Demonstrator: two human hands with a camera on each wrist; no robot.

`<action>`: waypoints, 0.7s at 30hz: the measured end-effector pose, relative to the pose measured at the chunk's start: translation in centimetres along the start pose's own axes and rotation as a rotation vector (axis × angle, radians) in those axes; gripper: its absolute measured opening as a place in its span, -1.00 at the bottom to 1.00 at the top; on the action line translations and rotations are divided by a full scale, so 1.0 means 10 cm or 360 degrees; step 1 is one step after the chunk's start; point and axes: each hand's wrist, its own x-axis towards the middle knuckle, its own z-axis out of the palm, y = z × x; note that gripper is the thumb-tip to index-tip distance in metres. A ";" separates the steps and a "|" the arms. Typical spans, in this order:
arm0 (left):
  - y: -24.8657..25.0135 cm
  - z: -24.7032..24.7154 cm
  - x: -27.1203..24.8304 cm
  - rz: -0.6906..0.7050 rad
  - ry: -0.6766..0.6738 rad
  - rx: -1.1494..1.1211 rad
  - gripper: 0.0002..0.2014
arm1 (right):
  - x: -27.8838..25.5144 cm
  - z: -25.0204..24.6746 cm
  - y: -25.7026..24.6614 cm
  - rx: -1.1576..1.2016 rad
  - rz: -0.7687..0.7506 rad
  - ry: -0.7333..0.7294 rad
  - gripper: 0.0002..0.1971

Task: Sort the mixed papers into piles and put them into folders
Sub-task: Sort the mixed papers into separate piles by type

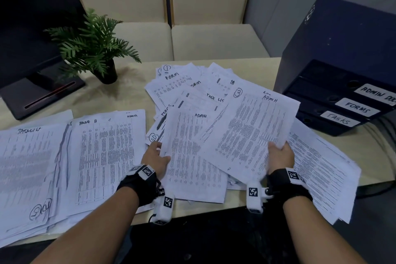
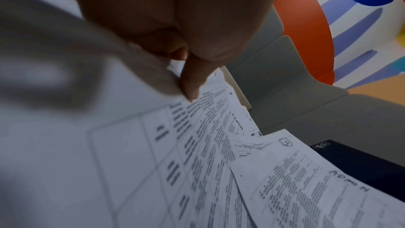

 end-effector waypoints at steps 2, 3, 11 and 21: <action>0.01 0.01 0.00 -0.0004 -0.0001 0.0029 -0.61 | -0.01 -0.03 -0.02 0.0019 0.0002 -0.0036 -0.74; 0.01 0.02 0.00 0.0001 -0.0004 0.0039 -0.61 | -0.01 -0.04 -0.01 0.0024 0.0001 -0.0070 -0.73; 0.00 0.01 0.05 0.0020 -0.0009 -0.0097 -0.64 | -0.13 0.10 0.05 0.0004 0.0005 -0.0449 -0.84; -0.13 0.04 0.13 0.0146 -0.0035 -0.0401 -0.36 | -0.24 0.32 0.12 -0.0160 0.0056 -0.0822 -0.88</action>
